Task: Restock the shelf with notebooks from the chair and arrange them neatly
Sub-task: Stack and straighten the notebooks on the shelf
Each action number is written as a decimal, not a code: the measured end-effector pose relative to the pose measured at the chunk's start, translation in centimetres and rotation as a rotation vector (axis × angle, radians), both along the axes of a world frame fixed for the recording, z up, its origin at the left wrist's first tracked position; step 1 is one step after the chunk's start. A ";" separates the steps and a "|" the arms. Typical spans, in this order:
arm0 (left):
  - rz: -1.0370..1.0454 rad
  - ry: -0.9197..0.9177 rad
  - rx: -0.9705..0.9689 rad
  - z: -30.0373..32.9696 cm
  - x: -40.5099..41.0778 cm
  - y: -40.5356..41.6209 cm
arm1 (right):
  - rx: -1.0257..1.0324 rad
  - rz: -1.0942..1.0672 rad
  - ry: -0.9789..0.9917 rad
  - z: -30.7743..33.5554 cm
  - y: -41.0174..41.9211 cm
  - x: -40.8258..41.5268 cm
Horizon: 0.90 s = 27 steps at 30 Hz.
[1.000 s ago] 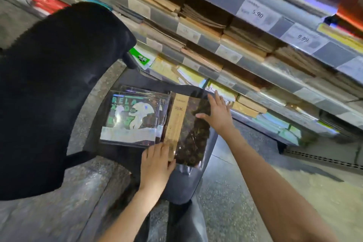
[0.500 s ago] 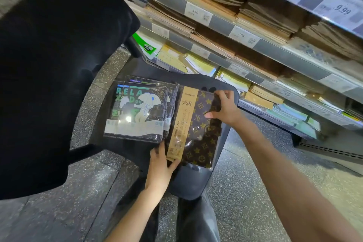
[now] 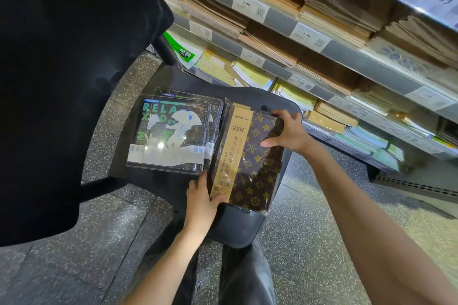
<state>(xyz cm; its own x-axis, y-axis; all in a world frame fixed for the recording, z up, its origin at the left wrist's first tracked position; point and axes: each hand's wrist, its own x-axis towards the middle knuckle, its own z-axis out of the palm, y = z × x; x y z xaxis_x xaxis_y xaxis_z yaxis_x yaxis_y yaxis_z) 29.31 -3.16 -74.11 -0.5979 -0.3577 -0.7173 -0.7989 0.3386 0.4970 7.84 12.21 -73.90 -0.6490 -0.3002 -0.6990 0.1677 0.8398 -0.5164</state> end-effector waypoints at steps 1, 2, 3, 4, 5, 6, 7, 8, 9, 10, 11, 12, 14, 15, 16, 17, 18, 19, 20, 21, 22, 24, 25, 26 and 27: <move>0.006 -0.003 0.017 0.0 0.1 0.1 | 0.003 -0.001 0.007 0.2 0.4 0.2; -0.003 -0.009 0.032 0.0 0.2 0.3 | 0.003 -0.003 0.009 0.3 0.8 0.5; -0.024 -0.022 0.043 0.0 0.3 0.7 | -0.002 -0.011 0.004 0.4 1.3 0.7; -0.045 -0.034 0.053 0.1 0.5 1.1 | -0.010 -0.020 -0.002 0.5 1.8 1.0; -0.054 -0.044 0.065 0.2 0.7 1.5 | -0.019 -0.025 -0.011 0.4 2.3 1.2; -0.048 -0.053 0.079 0.2 0.8 1.8 | -0.026 -0.028 -0.021 0.4 2.6 1.3; -0.032 -0.063 0.094 0.3 0.9 2.1 | -0.034 -0.032 -0.036 0.4 2.8 1.4; -0.014 -0.070 0.108 0.3 0.9 2.2 | -0.046 -0.036 -0.054 0.3 3.0 1.4; 0.000 -0.075 0.124 0.4 0.9 2.2 | -0.059 -0.042 -0.074 0.3 3.1 1.3; 0.012 -0.071 0.142 0.4 0.8 2.1 | -0.072 -0.047 -0.094 0.3 3.1 1.2; 0.026 -0.061 0.156 0.4 0.6 2.1 | -0.081 -0.049 -0.113 0.1 3.2 1.0; 0.046 -0.049 0.165 0.4 0.5 2.1 | -0.084 -0.049 -0.129 0.1 3.3 0.8; 0.104 -0.041 0.172 0.7 0.2 2.3 | -0.084 -0.049 -0.147 0.1 3.4 0.5; 0.135 -0.039 0.173 0.8 0.2 2.4 | -0.087 -0.045 -0.152 0.2 3.4 0.4; 0.165 -0.040 0.175 0.8 0.3 2.5 | -0.089 -0.040 -0.158 0.2 3.3 0.3; 0.193 -0.041 0.182 0.8 0.3 2.7 | -0.095 -0.037 -0.160 0.3 3.2 0.3; 0.219 -0.041 0.191 0.7 0.4 2.7 | -0.104 -0.047 -0.157 0.3 3.2 0.4; 0.239 -0.043 0.199 0.5 0.5 2.7 | -0.118 -0.072 -0.149 0.3 3.2 0.4; 0.252 -0.049 0.204 0.4 0.5 2.7 | -0.133 -0.103 -0.131 0.3 3.2 0.4; 0.253 -0.056 0.203 0.3 0.5 2.8 | -0.146 -0.127 -0.106 0.3 3.4 0.4; 0.245 -0.061 0.203 0.3 0.4 2.8 | -0.153 -0.135 -0.079 0.4 3.5 0.5; 0.207 -0.052 0.198 0.5 0.3 2.9 | -0.175 -0.143 -0.051 0.6 3.8 0.8; 0.186 -0.041 0.193 0.6 0.3 3.1 | -0.190 -0.154 -0.039 0.8 4.0 0.9; 0.171 -0.032 0.193 0.9 0.1 3.2 | -0.197 -0.166 -0.023 1.1 4.1 1.0; 0.163 -0.021 0.197 1.2 -0.1 3.2 | -0.201 -0.181 -0.003 1.3 4.4 1.0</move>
<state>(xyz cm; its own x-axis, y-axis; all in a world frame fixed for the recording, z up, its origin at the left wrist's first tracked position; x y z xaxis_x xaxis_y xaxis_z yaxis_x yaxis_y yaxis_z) 29.19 0.02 -72.93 -0.5278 -0.3004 -0.7945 -0.8460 0.1027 0.5232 8.84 16.60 -72.57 -0.7031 -0.3124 -0.6388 0.3073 0.6766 -0.6691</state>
